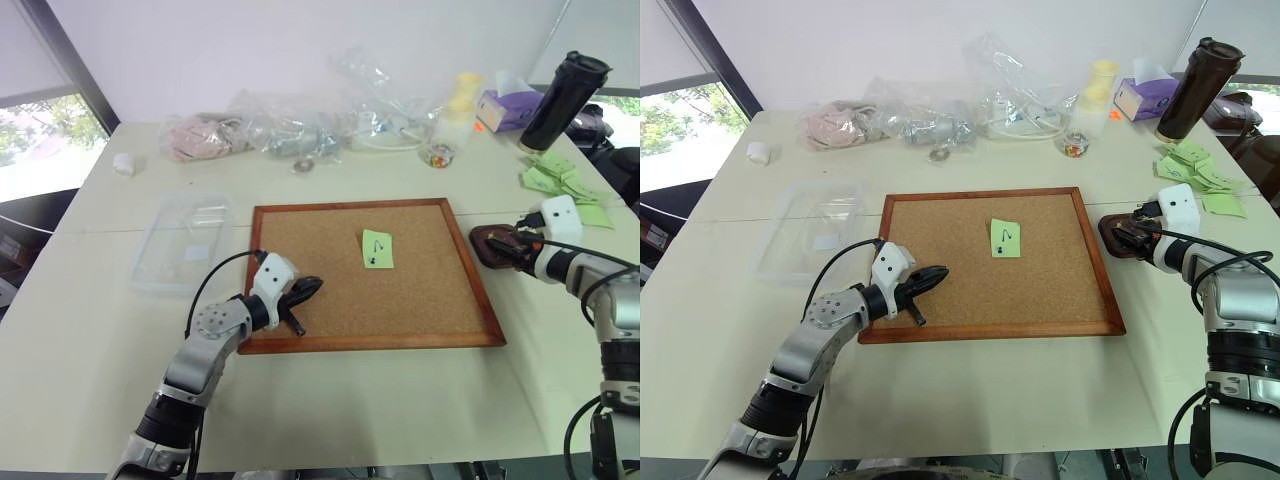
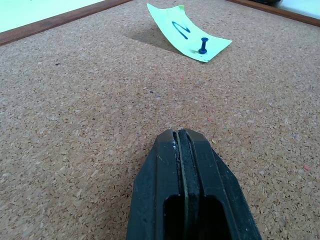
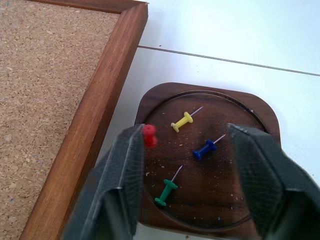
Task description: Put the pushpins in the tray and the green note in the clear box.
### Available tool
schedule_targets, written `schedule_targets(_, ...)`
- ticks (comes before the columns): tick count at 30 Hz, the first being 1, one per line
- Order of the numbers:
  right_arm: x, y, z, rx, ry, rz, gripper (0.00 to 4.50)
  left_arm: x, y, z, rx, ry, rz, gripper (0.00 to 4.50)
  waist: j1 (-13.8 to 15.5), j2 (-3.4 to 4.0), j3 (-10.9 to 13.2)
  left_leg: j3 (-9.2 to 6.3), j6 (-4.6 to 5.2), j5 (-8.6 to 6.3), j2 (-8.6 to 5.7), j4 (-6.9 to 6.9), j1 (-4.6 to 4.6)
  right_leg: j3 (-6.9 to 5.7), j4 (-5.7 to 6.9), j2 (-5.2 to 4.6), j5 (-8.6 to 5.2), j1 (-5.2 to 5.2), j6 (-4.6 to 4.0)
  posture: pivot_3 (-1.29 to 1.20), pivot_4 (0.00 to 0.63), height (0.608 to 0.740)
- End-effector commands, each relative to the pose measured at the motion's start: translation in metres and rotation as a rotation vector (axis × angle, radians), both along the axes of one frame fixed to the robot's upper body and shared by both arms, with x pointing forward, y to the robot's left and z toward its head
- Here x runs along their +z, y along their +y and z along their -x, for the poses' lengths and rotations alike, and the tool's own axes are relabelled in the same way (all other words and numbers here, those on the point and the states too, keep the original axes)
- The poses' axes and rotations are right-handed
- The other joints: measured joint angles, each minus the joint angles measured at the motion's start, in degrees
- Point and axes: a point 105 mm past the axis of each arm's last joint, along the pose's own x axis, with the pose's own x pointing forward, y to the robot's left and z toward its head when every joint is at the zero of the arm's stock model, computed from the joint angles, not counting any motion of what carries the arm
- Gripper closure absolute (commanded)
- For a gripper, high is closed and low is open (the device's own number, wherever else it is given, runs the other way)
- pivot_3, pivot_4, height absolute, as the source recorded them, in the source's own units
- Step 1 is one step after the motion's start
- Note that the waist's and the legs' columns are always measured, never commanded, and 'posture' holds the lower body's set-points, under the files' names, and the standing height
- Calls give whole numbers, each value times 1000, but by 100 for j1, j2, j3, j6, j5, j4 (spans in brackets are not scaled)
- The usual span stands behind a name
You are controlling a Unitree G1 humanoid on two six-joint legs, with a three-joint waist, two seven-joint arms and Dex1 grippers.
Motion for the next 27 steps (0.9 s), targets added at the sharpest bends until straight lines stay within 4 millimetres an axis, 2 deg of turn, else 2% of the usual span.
schedule_targets(1,19,-8,0,-9,-55,19,2163,-20,-4,6,-15,81,-24,4500,1,0,0,0,0,0,0,0,0,0,0,0,0,0,0,0,150,740)
schedule_targets(11,2,-14,1,-20,-18,47,2163,-19,-5,7,-18,76,-27,4500,2,0,0,0,0,0,-1,0,0,0,-1,0,0,1,0,0,150,740)
schedule_targets(15,5,-14,0,-16,-28,40,2163,-19,-5,7,-17,76,-29,4500,2,0,0,0,0,0,-1,0,0,0,0,0,0,1,0,0,150,740)
schedule_targets(23,50,4,-3,60,-134,30,2163,-21,-4,7,-19,81,-29,4500,4,1,-1,0,0,0,-1,0,0,0,-1,0,0,1,0,0,150,740)
schedule_targets(25,58,16,-1,108,-142,26,2163,-22,-4,7,-20,82,-28,4500,3,1,-1,-1,0,0,-1,0,-1,0,-1,0,0,1,0,0,150,740)
schedule_targets(27,63,37,2,189,-141,19,2163,-23,-4,7,-22,85,-27,4500,3,1,-1,-2,0,0,0,0,0,-1,-1,0,0,2,0,0,150,740)
